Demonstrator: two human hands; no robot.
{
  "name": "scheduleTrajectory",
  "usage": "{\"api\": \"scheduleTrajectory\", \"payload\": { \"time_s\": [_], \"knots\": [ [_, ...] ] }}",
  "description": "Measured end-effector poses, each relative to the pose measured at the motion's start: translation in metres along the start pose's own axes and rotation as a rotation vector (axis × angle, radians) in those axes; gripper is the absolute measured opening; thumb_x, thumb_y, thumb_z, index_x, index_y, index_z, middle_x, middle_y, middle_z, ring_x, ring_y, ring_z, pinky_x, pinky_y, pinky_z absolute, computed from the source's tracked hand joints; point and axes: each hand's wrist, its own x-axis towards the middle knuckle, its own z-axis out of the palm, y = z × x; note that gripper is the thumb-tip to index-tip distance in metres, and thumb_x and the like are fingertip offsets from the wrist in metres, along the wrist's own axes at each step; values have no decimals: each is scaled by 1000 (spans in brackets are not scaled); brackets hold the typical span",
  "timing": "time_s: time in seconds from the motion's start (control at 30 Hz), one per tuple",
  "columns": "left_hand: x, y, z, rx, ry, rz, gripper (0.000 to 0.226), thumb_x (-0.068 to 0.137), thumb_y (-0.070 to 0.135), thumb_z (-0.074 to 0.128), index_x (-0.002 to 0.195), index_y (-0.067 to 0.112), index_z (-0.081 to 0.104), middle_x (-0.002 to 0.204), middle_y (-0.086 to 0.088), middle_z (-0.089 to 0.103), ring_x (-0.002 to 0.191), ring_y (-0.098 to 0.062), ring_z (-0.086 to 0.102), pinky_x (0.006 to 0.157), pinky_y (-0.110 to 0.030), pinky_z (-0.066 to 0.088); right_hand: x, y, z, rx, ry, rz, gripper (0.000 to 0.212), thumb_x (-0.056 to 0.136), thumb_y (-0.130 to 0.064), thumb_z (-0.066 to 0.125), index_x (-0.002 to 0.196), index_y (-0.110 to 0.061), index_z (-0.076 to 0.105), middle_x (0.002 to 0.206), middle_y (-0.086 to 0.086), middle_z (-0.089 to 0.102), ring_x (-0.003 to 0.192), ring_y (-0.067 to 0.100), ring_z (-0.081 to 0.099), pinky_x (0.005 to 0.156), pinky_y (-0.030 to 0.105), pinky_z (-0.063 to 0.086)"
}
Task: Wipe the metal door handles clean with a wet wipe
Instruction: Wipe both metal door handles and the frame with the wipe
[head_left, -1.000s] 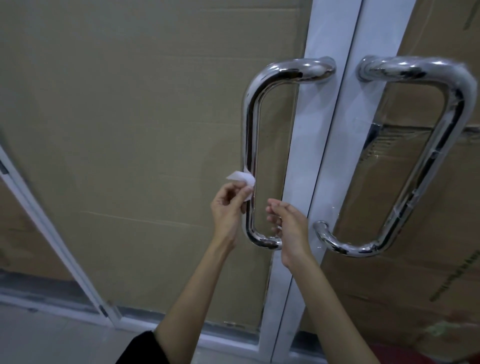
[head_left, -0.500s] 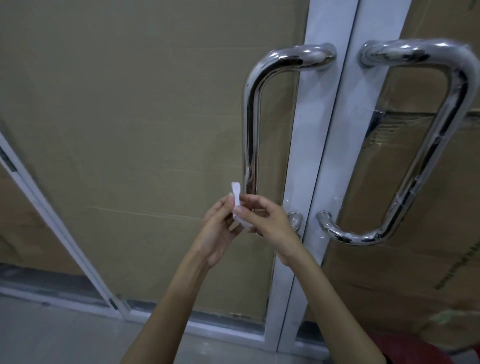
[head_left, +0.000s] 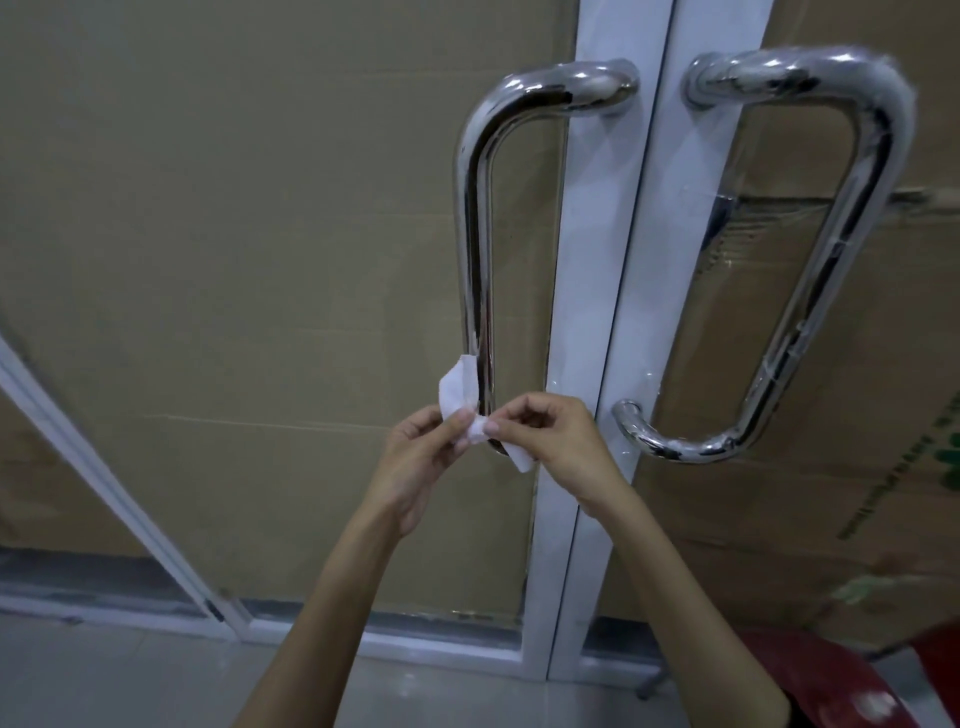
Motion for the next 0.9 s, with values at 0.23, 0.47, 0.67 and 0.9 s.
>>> {"api": "scheduleTrajectory", "payload": {
  "time_s": [0.23, 0.47, 0.67, 0.9],
  "knots": [
    [-3, 3, -10, 43, 43, -47, 3, 80, 11, 66, 80, 8, 65, 70, -1, 54, 55, -3, 46, 55, -8, 46, -2, -6, -16, 307, 175, 181, 15, 90, -21, 61, 77, -14, 58, 77, 3, 60, 65, 11, 56, 48, 17, 43],
    [-6, 9, -4, 165, -120, -166, 14, 89, 25, 59, 87, 15, 69, 67, 5, 58, 56, -4, 47, 61, -14, 42, -12, 4, -5, 480, -4, 396, 15, 96, -28, 50, 96, -14, 55, 103, 12, 66, 86, 25, 66, 65, 36, 57],
    [-3, 9, -4, 517, -103, -145, 17, 90, 31, 57, 80, 24, 68, 72, 6, 56, 65, -7, 39, 61, -21, 29, -15, 3, 0, 598, -123, 374, 51, 83, -32, 60, 121, 2, 56, 105, 14, 70, 86, 19, 69, 66, 21, 58],
    [11, 26, -3, 493, -58, -100, 29, 88, 44, 56, 95, 21, 71, 88, 7, 61, 75, -8, 47, 68, -24, 33, 7, 4, 3, 249, 134, 117, 16, 85, -8, 65, 96, 2, 69, 84, 11, 69, 74, 17, 62, 69, 26, 51]
  ]
}}
